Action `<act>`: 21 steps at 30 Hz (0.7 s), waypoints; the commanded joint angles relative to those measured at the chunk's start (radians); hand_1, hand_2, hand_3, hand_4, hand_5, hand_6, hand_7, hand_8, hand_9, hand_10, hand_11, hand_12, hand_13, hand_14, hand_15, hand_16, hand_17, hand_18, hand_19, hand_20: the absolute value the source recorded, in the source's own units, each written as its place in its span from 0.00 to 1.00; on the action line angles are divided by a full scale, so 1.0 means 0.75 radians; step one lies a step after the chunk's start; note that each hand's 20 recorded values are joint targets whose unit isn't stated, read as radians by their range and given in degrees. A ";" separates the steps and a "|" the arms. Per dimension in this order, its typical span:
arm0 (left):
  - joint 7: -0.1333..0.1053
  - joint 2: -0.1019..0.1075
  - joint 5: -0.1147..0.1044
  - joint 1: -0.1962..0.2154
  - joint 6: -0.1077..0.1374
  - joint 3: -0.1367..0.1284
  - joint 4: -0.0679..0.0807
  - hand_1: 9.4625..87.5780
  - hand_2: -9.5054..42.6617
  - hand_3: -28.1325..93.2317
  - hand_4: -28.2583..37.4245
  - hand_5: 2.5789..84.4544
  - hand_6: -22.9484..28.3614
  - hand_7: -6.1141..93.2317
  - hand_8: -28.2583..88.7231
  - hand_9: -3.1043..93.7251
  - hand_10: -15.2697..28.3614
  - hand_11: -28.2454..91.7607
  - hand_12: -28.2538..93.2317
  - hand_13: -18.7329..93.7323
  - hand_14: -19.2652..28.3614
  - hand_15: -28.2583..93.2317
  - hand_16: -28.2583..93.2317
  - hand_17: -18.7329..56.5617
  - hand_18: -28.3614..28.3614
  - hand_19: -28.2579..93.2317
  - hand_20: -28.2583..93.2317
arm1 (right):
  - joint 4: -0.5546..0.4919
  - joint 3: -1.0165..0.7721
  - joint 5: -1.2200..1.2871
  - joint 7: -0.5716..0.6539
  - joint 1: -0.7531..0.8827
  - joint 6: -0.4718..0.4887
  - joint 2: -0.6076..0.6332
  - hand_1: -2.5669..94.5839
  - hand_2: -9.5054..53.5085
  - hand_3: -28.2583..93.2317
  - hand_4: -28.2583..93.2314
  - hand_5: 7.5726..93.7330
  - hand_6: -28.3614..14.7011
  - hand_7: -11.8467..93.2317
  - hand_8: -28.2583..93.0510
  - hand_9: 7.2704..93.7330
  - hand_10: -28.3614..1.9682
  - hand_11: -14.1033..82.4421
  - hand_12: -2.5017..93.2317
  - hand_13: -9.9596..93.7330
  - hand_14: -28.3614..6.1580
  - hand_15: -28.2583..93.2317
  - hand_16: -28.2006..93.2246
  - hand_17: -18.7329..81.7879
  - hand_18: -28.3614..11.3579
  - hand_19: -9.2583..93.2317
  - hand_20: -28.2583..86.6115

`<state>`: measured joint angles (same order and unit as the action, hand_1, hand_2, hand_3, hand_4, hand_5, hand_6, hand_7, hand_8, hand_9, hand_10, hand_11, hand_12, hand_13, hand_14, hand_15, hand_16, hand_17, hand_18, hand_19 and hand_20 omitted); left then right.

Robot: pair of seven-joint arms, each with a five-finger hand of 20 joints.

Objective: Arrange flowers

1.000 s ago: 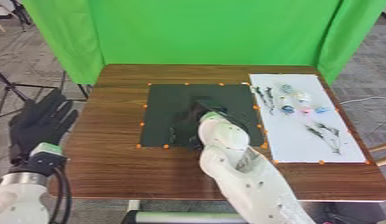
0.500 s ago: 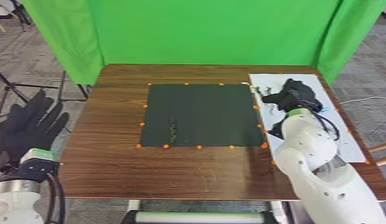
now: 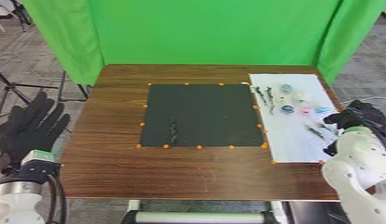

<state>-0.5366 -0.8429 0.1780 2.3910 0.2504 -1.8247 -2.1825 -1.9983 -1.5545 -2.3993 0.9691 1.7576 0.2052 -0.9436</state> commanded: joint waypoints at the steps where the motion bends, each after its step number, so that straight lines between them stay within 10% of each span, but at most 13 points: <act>1: 0.010 -0.005 -0.006 0.013 -0.007 0.003 -0.007 0.22 0.39 0.83 0.00 0.43 0.54 0.20 0.16 0.34 0.59 0.38 0.30 0.35 0.65 0.47 0.16 0.20 0.71 0.50 0.30 | -0.001 -0.062 0.094 0.056 0.124 0.099 0.005 0.36 0.00 0.83 0.00 0.59 0.32 0.18 0.16 0.57 0.20 0.25 0.18 0.75 0.41 0.70 0.43 0.66 0.10 1.00 0.67; 12: 0.022 -0.012 -0.004 0.003 -0.003 0.015 -0.005 0.22 0.39 0.83 0.00 0.44 0.55 0.20 0.16 0.34 0.60 0.38 0.30 0.35 0.65 0.47 0.16 0.20 0.71 0.49 0.30 | 0.123 0.002 0.097 -0.029 0.080 0.002 -0.027 0.43 0.00 0.83 0.00 0.62 0.42 0.22 0.15 0.63 0.32 0.26 0.18 0.79 0.49 0.69 0.43 0.66 0.14 1.00 0.65; 21: 0.036 -0.027 0.000 0.003 0.002 0.016 -0.006 0.22 0.40 0.83 0.00 0.44 0.55 0.20 0.16 0.34 0.60 0.38 0.30 0.35 0.66 0.47 0.16 0.20 0.71 0.50 0.30 | 0.151 0.017 0.118 -0.054 0.077 -0.055 -0.030 0.59 0.00 0.78 0.00 0.81 0.59 0.37 0.29 0.89 0.55 0.31 0.33 0.85 0.55 0.69 0.47 0.66 0.16 1.00 0.62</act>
<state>-0.5226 -0.8483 0.1772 2.3880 0.2504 -1.8126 -2.1822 -1.8981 -1.5609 -2.3060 0.9322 1.8011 0.1554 -0.9564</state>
